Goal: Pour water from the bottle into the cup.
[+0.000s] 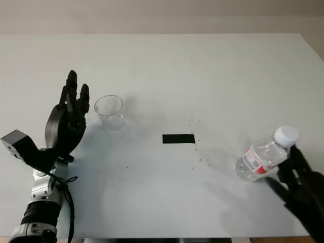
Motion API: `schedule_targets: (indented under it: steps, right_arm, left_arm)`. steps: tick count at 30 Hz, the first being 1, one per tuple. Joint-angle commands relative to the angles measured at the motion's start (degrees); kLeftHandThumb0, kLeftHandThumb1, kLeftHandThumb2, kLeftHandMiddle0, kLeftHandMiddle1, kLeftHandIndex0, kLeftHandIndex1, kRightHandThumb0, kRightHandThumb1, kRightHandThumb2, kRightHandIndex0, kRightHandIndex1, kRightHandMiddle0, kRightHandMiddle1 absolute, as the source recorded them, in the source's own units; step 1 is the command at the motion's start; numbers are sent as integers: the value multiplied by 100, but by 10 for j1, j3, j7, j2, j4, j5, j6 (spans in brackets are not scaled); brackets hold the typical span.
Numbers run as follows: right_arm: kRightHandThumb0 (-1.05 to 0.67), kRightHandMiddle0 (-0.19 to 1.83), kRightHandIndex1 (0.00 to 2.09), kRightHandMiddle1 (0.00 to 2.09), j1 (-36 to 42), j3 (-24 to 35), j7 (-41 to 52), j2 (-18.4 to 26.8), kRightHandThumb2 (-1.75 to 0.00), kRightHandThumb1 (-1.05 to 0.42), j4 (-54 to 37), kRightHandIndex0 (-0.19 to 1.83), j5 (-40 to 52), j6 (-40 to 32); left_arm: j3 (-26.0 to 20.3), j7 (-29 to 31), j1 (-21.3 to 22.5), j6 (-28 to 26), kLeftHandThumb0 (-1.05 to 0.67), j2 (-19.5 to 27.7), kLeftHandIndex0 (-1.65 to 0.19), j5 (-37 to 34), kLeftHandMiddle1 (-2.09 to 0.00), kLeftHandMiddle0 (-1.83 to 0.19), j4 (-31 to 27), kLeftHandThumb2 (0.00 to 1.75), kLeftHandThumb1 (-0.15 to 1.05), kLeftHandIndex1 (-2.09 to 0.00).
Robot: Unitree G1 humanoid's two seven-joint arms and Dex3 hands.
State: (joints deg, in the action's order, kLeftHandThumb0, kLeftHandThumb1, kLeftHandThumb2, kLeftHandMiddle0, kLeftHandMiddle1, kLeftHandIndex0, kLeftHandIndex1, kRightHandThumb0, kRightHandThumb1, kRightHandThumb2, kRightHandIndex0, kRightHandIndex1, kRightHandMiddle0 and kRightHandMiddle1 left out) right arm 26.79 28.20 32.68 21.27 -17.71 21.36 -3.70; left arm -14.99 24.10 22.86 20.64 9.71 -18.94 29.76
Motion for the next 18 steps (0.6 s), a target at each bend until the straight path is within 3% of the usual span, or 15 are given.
schedule_targets:
  steps: [1,7,18]
  right_arm:
    - [-95,-19,0,0,0,-13,-5,-1,-6,-104,-1,-19,-3,-1]
    - [-94,-19,0,0,-14,-33,-27,-4,-6,-104,-8,-19,4,-20]
    - [-89,-19,0,0,-55,-73,-119,-34,-5,-101,9,-19,-79,28]
  left_arm:
    - [-3,3,-3,2,-74,5,19,-2,0,19,-5,80,105,0]
    - [-3,3,-6,0,-74,3,19,-7,0,19,-11,81,105,0]
    - [-7,17,-6,9,-75,4,19,-17,0,19,-3,79,105,0]
